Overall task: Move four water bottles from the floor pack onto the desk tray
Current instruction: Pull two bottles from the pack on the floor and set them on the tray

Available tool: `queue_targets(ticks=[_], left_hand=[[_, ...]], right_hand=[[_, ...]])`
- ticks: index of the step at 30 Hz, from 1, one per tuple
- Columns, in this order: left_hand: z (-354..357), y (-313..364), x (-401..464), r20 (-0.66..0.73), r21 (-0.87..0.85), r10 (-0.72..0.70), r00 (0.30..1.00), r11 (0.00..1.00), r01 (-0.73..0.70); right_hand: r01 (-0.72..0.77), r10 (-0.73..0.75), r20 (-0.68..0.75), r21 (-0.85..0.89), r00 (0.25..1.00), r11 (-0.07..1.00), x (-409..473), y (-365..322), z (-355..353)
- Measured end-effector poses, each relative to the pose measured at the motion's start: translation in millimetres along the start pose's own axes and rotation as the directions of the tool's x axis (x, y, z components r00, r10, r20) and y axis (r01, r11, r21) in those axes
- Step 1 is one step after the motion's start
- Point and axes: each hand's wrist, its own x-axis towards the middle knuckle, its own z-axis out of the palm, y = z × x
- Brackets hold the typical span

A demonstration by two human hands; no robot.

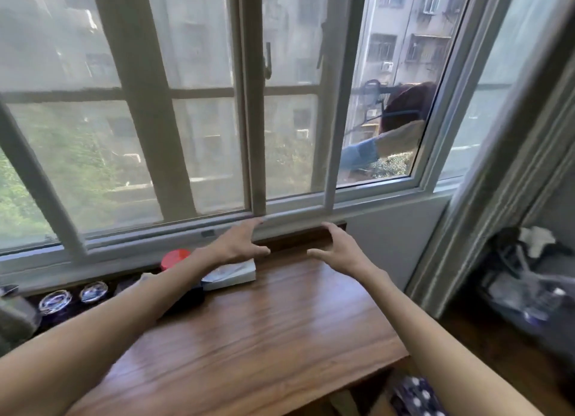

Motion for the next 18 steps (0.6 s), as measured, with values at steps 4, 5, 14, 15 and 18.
queue_targets(ticks=[4, 5, 14, 15, 18], left_hand=[[60.2, 36.0, 18.4, 0.073, 0.009, 0.028, 0.997, 1.000, -0.029], [74.3, 45.1, 23.2, 0.091, 0.008, 0.034, 0.995, 0.999, -0.035], [192.2, 137.5, 61.8, 0.301, -0.012, 0.100, 0.948, 0.995, -0.102], [204.9, 146.9, 67.9, 0.326, -0.008, 0.112, 0.939, 0.993, -0.116], [240.4, 175.6, 90.8, 0.384, -0.004, 0.147, 0.912, 0.987, -0.158]], right_hand=[[-0.113, 0.114, 0.023, -0.025, 0.993, 0.993, -28.4, 75.3, -15.5], [-0.147, 0.148, 0.022, -0.017, 0.989, 0.989, -36.0, 93.6, -19.4], [-0.407, 0.408, 0.009, 0.094, 0.913, 0.909, -99.2, 227.9, -36.2], [-0.435, 0.437, 0.011, 0.111, 0.899, 0.893, -104.3, 241.2, -36.9], [-0.514, 0.519, 0.009, 0.157, 0.855, 0.843, -116.5, 280.3, -41.8]])
